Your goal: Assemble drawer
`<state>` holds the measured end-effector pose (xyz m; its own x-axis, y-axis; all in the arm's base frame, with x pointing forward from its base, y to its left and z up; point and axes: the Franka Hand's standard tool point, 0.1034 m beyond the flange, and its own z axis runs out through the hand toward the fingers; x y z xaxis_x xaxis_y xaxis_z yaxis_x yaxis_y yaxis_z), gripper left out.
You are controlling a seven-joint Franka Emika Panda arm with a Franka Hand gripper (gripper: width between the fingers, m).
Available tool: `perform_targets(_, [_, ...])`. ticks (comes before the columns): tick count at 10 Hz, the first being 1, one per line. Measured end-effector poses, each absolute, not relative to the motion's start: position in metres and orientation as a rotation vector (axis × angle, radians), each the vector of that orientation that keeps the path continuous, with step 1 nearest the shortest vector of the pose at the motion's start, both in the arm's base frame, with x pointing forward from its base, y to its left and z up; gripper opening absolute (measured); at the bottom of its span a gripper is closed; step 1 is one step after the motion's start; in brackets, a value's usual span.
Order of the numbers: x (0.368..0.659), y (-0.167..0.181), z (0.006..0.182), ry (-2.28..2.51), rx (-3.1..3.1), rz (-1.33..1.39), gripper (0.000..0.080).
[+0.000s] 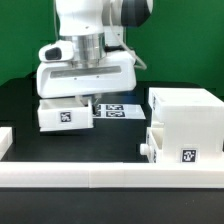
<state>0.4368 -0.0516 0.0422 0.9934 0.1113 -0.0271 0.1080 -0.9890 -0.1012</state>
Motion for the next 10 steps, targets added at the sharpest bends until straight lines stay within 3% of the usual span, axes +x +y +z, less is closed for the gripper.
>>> perform_targets(4, [0.493,-0.039,0.069,-0.327,-2.991,0.057,0.0044])
perform_targets(10, [0.496,-0.036,0.07,-0.676,-2.929,0.042,0.0044])
